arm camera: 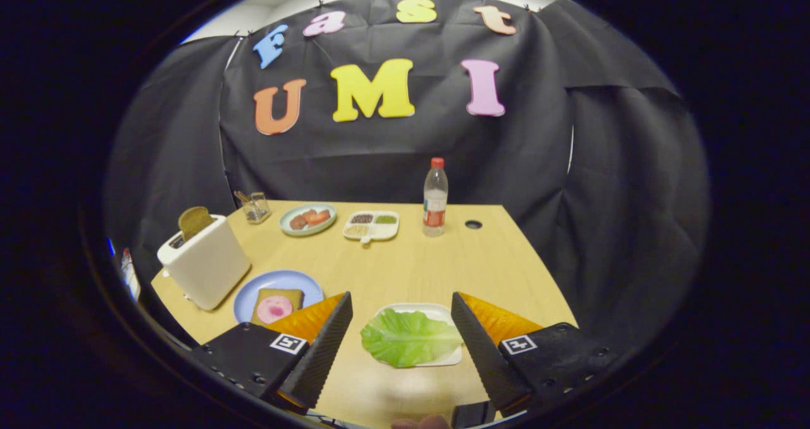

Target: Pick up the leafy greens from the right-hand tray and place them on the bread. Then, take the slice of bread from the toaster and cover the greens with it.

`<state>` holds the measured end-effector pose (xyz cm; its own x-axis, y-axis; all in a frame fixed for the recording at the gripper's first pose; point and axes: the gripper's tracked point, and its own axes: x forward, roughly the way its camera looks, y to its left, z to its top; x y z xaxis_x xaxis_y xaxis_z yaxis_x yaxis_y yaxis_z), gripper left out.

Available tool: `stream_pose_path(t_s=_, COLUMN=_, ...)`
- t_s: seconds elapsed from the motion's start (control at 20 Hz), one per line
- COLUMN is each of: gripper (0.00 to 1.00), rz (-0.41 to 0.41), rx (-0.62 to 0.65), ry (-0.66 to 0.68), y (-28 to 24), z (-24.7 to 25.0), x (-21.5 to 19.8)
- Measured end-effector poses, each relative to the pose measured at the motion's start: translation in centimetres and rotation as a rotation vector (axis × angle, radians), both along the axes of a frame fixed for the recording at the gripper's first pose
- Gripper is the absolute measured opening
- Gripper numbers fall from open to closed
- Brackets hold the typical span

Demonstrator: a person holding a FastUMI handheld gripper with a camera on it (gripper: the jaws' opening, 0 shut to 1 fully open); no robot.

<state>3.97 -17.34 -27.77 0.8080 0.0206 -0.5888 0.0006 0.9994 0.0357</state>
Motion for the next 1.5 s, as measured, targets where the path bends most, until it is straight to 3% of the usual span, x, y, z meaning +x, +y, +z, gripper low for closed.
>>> stream_pose_path(t_s=0.5, gripper=0.96, rz=0.035, rx=-0.036, ry=0.238, y=-0.8, z=-11.8, x=2.4)
stream_pose_path(t_s=0.85, gripper=0.96, rz=0.058, rx=-0.033, ry=0.285, y=-0.6, z=-14.3, x=2.0)
stream_pose_path(t_s=0.95, gripper=0.86, rz=0.055, rx=-0.03, ry=0.284, y=-0.7, z=-14.4, x=2.1)
stream_pose_path(t_s=1.0, gripper=0.86, rz=0.061, rx=-0.04, ry=0.263, y=-0.8, z=-14.4, x=2.3)
stream_pose_path(t_s=1.15, gripper=0.42, rz=0.094, rx=-0.041, ry=0.261, y=0.2, z=-14.4, x=2.5)
stream_pose_path(t_s=1.2, gripper=0.42, rz=0.09, rx=-0.061, ry=0.257, y=0.3, z=-14.6, x=2.6)
stream_pose_path(t_s=1.25, gripper=0.03, rz=0.088, rx=-0.073, ry=0.25, y=0.1, z=-14.4, x=2.8)
stream_pose_path(t_s=1.5, gripper=0.01, rz=0.069, rx=-0.074, ry=0.231, y=0.1, z=-12.6, x=3.4)
